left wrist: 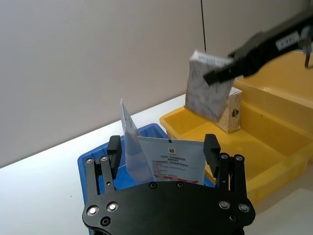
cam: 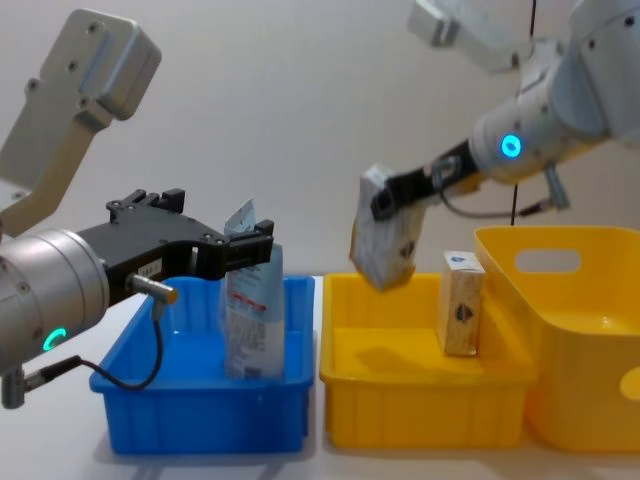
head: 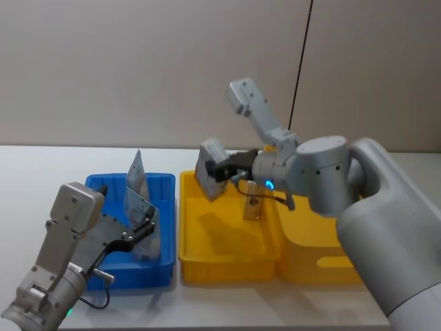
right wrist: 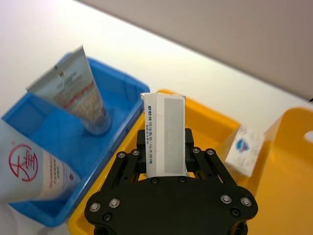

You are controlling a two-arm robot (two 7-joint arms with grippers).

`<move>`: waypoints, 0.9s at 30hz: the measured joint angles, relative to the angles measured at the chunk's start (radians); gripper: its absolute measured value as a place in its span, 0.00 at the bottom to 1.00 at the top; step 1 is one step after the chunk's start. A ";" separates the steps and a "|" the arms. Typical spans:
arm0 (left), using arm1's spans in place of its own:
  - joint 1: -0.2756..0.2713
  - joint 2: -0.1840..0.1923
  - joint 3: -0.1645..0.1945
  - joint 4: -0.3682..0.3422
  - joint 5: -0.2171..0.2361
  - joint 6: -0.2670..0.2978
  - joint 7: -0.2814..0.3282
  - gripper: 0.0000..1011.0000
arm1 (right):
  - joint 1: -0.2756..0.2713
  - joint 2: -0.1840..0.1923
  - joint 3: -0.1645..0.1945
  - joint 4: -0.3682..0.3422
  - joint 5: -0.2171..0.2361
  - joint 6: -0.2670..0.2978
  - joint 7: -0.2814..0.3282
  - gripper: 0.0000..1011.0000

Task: Bimanual collaborative sorting of washing and personal care products

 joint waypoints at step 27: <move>0.000 0.000 0.000 0.000 0.000 0.000 0.000 0.99 | -0.046 0.140 0.123 -0.294 -0.080 0.080 -0.115 0.36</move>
